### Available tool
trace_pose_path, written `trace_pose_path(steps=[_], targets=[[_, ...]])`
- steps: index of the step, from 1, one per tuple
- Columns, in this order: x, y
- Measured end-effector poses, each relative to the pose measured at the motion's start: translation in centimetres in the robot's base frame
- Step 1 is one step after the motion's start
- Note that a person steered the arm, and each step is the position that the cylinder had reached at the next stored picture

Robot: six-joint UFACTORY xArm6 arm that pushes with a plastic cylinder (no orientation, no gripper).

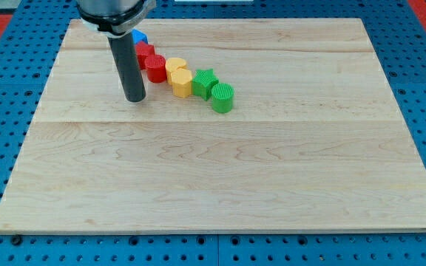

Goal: Drag the yellow hexagon slightly into the top left side of the green star

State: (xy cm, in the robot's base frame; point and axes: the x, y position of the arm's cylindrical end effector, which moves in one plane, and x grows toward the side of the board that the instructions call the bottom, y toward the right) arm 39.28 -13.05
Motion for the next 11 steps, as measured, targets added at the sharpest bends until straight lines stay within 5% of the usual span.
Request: trace_pose_path(steps=[1, 3, 9, 11], targets=[[-0.2, 0.0], [0.1, 11.0], [-0.7, 5.8], [-5.1, 5.0]])
